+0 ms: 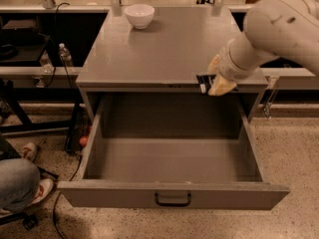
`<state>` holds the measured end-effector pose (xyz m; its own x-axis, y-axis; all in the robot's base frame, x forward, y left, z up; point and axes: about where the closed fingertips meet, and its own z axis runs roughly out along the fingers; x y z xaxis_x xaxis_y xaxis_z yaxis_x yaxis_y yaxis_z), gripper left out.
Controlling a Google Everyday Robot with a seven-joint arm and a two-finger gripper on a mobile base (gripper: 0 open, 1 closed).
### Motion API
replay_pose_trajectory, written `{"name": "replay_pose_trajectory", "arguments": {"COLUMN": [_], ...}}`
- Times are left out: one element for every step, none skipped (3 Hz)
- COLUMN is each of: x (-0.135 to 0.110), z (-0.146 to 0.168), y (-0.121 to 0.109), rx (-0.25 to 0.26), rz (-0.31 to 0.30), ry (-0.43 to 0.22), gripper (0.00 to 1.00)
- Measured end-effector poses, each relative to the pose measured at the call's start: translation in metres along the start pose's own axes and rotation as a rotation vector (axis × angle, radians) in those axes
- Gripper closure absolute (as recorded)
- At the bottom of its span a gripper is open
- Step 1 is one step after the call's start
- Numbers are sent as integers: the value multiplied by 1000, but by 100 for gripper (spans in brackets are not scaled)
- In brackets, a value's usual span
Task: Pick rxbar blueberry from top drawer and place on counter
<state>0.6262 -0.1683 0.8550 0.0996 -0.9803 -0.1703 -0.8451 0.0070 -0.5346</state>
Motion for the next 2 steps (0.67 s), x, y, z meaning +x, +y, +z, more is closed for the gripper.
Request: {"name": "replay_pose_trajectory", "arguments": {"x": [-5, -17], "z": [20, 68], "y": [-32, -50], "rx": [-51, -217], "rz": [-54, -96], "ry": [-35, -91], "gripper": [100, 100]}}
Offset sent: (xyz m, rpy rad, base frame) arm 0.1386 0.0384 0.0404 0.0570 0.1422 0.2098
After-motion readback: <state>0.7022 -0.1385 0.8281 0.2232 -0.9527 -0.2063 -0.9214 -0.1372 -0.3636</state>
